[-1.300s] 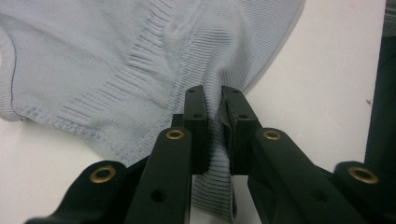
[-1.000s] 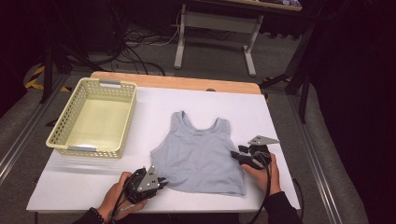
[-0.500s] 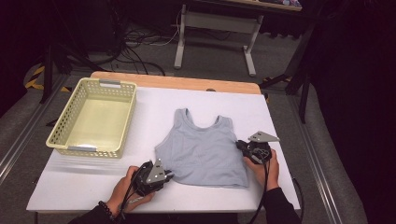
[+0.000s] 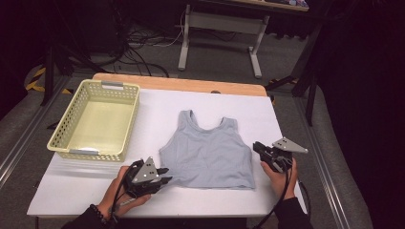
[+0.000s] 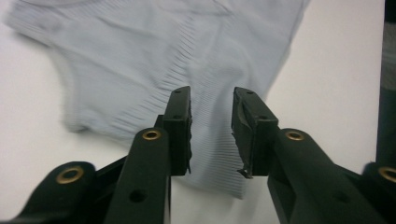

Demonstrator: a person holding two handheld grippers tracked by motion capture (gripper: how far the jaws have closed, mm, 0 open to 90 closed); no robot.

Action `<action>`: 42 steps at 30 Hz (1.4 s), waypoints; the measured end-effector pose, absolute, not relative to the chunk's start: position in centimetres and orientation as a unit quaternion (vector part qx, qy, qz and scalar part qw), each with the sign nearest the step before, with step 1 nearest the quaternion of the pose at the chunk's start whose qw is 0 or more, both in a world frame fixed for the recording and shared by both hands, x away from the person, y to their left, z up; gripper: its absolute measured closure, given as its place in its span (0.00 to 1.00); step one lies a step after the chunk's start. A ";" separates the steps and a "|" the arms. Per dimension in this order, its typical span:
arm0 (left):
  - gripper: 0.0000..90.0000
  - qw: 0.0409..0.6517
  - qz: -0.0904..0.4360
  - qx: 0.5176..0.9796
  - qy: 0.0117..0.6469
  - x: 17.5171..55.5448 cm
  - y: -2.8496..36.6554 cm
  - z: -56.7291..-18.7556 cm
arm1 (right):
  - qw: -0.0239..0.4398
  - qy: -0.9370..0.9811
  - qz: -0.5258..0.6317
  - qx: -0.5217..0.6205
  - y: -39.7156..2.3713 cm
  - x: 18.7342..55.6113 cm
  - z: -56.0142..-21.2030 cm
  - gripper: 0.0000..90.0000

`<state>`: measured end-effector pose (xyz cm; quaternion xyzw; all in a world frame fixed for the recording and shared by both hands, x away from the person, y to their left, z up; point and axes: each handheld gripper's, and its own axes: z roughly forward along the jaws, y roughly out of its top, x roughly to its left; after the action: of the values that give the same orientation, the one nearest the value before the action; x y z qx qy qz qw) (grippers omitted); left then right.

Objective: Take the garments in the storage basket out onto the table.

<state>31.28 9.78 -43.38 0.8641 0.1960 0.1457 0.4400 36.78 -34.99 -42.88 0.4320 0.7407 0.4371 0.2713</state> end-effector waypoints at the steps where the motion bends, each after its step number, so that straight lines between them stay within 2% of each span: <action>1: 0.82 0.445 0.148 0.860 0.201 31.5 9.9 -43.2 | 0.274 0.743 0.439 0.425 -35.0 36.6 -42.7 0.98; 3: 0.86 0.444 0.150 0.858 0.211 32.4 9.5 -43.1 | 0.274 0.752 0.432 0.415 -34.5 36.4 -42.8 1.00; 7: 0.87 0.414 0.171 0.865 0.227 34.2 7.5 -44.5 | 0.273 0.783 0.400 0.389 -33.2 36.3 -43.8 1.00; 12: 0.87 0.380 0.162 0.875 0.252 36.8 6.3 -46.4 | 0.236 0.807 0.373 0.392 -33.0 36.3 -45.6 1.00; 16: 0.85 0.381 0.150 0.874 0.260 37.3 6.7 -46.7 | 0.225 0.821 0.349 0.391 -32.7 35.1 -45.8 1.00; 19: 0.84 0.378 0.154 0.874 0.263 37.4 7.1 -46.7 | 0.231 0.825 0.345 0.384 -32.2 33.8 -45.8 1.00; 23: 0.82 0.374 0.163 0.875 0.260 37.0 7.4 -46.5 | 0.212 0.829 0.347 0.383 -32.1 33.2 -45.7 1.00; 26: 0.77 0.381 0.170 0.874 0.249 36.2 7.6 -46.0 | 0.207 0.834 0.341 0.381 -32.1 33.3 -45.5 1.00; 31: 0.63 0.415 0.149 0.876 0.193 33.3 8.0 -44.8 | 0.233 0.793 0.376 0.419 -33.3 34.1 -44.2 0.75; 34: 0.48 0.417 0.146 0.878 0.186 31.4 7.8 -44.8 | 0.263 0.765 0.378 0.449 -34.5 35.9 -43.7 0.75; 35: 0.47 0.413 0.142 0.881 0.181 30.9 7.8 -45.0 | 0.264 0.764 0.376 0.454 -34.7 36.5 -43.9 0.75; 37: 0.48 0.401 0.131 0.890 0.173 30.4 7.8 -45.5 | 0.254 0.764 0.377 0.458 -34.9 37.5 -44.1 0.73; 42: 0.61 0.379 0.119 0.900 0.181 30.7 7.8 -46.9 | 0.243 0.787 0.359 0.439 -33.8 38.3 -44.8 0.75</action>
<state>30.74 7.83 -46.88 0.8995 0.1811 0.1186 0.3795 38.29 -33.85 -44.77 0.4390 0.7871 0.3586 0.2433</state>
